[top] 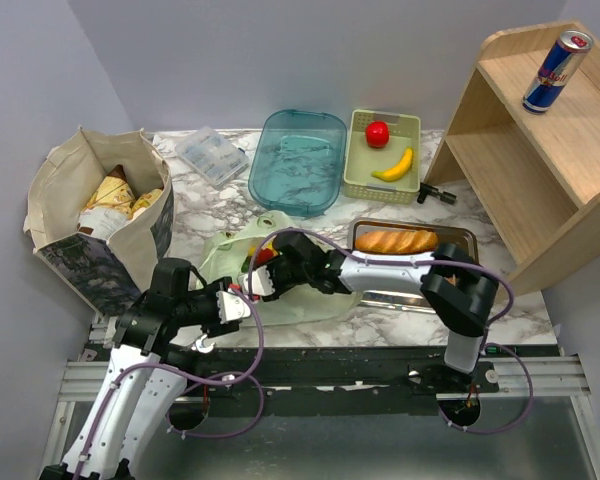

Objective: Untie the knot of the grocery bags and take out the mixed food

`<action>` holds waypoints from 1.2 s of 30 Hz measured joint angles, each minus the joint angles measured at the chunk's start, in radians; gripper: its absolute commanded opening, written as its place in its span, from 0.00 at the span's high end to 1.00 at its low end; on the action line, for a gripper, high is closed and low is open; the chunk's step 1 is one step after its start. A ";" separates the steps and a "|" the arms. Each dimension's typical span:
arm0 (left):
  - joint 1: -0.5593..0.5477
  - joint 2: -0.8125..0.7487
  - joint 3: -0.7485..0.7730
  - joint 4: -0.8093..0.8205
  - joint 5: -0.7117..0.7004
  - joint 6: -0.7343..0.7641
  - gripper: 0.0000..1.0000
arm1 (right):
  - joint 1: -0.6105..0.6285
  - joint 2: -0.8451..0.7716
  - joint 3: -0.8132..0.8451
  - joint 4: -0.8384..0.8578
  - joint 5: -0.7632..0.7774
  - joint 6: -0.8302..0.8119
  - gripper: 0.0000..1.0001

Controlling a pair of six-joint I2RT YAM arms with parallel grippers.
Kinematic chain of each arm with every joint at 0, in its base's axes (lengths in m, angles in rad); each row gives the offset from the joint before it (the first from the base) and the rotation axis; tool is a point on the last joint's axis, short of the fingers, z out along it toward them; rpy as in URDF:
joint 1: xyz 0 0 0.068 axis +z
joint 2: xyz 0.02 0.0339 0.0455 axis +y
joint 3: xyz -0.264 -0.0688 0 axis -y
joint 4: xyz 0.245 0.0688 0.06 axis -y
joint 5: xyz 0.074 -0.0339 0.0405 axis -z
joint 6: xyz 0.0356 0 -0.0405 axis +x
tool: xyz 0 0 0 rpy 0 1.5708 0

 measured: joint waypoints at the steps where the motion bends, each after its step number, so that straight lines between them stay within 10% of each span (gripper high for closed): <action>1: 0.000 0.000 -0.003 0.002 0.000 -0.003 0.38 | -0.005 -0.023 0.000 0.000 -0.003 0.026 0.99; 15: 0.170 0.096 -0.019 -0.038 0.053 0.018 0.63 | -0.097 -0.179 0.010 -0.038 -0.109 0.267 0.99; 36: 0.209 0.076 0.048 -0.093 0.129 0.075 0.59 | -0.122 -0.281 0.134 -0.027 -0.240 0.645 0.99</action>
